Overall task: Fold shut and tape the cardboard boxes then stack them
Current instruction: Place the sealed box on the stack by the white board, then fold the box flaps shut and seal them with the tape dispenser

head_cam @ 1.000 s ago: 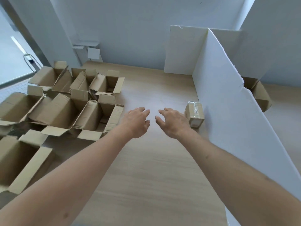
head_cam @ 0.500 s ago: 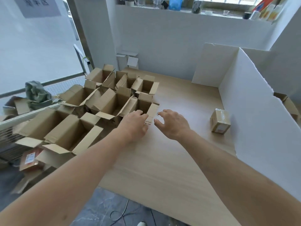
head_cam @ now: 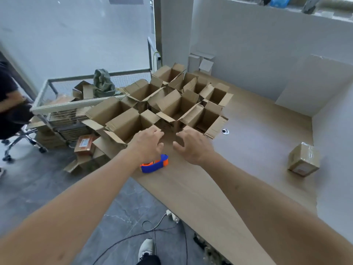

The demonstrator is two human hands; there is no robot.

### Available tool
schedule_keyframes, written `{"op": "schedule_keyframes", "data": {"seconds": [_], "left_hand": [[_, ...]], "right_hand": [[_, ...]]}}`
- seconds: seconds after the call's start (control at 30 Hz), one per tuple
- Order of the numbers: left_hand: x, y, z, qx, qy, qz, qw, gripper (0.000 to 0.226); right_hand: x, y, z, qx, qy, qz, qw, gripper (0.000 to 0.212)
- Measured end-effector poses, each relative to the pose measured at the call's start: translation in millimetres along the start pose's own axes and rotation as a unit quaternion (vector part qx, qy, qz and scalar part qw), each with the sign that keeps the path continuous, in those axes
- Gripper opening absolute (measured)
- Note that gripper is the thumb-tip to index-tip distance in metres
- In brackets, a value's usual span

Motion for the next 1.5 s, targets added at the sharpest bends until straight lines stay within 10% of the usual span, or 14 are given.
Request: {"op": "schedule_keyframes", "data": {"seconds": [0.67,1.33,1.5], "left_hand": [[48,-270,-71,0.052,-0.096,0.013,0.994,0.049],[104,-309,-183,0.085,-0.149,0.005,0.985,0.041],[110,-313,-190,0.107,-0.158,0.013,0.982,0.040]], "right_hand": [[141,-153,-165,0.102,-0.083,-0.012,0.991,0.049],[231,-105,-247,0.348,-0.097,-0.034,0.932,0.034],[244,-110,-243,0.414,-0.061,-0.016,0.908,0.075]]}}
Point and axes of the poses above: each hand's wrist, its own z-axis away from the middle knuckle, its own x-axis out of the palm, y = z × x, the point moved 6 cm from there along -z, towards the middle knuckle, and after that the axes turned 4 degrees about y, right-handed, at the moved point
